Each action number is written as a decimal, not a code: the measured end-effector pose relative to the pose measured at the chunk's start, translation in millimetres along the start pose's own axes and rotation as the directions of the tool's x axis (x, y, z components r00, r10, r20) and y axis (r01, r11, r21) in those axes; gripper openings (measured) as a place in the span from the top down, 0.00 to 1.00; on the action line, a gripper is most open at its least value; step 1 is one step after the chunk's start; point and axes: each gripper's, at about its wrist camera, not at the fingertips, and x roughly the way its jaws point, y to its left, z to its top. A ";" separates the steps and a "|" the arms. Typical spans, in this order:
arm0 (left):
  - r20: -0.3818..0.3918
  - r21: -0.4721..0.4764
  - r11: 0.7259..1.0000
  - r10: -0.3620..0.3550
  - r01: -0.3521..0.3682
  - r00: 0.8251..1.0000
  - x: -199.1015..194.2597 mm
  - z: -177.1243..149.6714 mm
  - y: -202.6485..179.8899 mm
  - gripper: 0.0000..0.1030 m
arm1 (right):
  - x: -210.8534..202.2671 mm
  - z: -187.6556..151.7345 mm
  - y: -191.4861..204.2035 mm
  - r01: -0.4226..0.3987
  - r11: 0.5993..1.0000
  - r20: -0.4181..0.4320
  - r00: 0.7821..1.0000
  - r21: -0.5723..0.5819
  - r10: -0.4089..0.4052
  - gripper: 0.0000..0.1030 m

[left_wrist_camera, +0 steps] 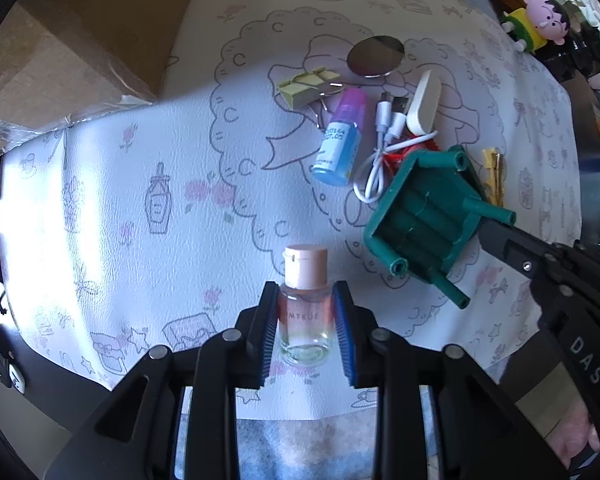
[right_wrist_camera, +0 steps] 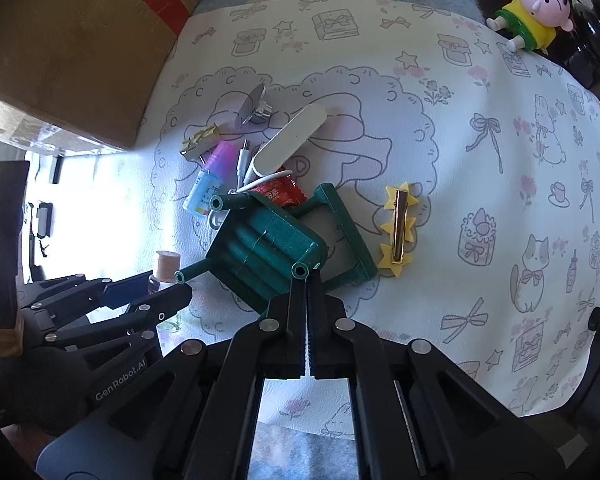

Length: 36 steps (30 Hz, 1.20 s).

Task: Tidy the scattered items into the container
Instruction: 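Close the left gripper on the pink-capped perfume bottle while the right gripper closes on the green chair toy, then lift the perfume bottle with the left gripper while the right gripper lifts the green chair toy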

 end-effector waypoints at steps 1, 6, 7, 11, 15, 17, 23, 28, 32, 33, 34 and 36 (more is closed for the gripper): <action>0.001 0.004 1.000 0.000 -0.001 1.000 0.7 -0.1 0.9 0.74 | -1.9 -0.3 -1.1 -0.007 1.000 0.006 1.000 0.006 0.007 1.00; 0.015 0.018 1.000 0.003 -0.003 1.000 -2.6 -2.0 2.1 0.74 | -6.3 -3.0 -9.3 -0.048 0.998 0.019 0.999 0.048 0.047 1.00; 0.015 0.016 1.000 0.002 -0.003 1.000 -2.9 -2.1 2.7 0.74 | -8.8 -4.0 -9.7 -0.059 0.997 0.023 0.998 0.051 0.058 1.00; 0.011 0.015 1.000 0.004 -0.004 1.000 -2.8 -3.1 5.8 0.74 | -7.5 -3.1 -12.9 -0.065 0.996 0.023 0.998 0.067 0.063 0.87; 0.011 0.012 1.000 0.004 -0.004 1.000 -3.5 -3.2 9.7 0.74 | -5.3 -5.1 -14.6 -0.069 0.994 0.042 0.997 0.081 0.066 0.40; 0.013 0.011 1.000 0.004 -0.004 1.000 -4.7 -2.8 11.9 0.74 | -7.2 -5.3 -13.9 -0.054 0.996 0.047 0.998 0.070 0.050 0.41; 0.016 0.009 1.000 0.008 -0.009 1.000 -7.2 0.3 18.0 0.74 | -1.5 0.2 -13.9 -0.028 0.997 0.037 0.999 0.077 0.025 0.56; 0.017 0.017 1.000 0.016 -0.016 1.000 -10.2 2.6 22.7 0.74 | 7.6 3.9 -9.2 -0.014 0.998 0.016 1.000 0.061 0.013 0.81; 0.015 0.017 1.000 0.020 -0.020 1.000 -10.6 7.5 12.1 0.74 | 6.2 3.9 -5.6 -0.002 0.999 0.041 0.999 0.043 0.000 0.96; 0.015 0.017 1.000 0.020 -0.021 1.000 -10.5 7.6 12.0 0.74 | 5.4 3.9 -5.2 -0.004 0.999 0.048 0.999 0.041 0.002 0.97; 0.015 0.016 1.000 0.021 -0.021 1.000 -10.2 7.5 11.4 0.74 | 4.4 4.0 -4.9 -0.008 0.999 0.054 0.999 0.040 0.006 0.99; 0.016 0.017 1.000 0.022 -0.022 1.000 -10.8 8.3 12.2 0.74 | 2.2 3.8 -4.3 -0.013 0.999 0.068 0.998 0.036 0.010 1.00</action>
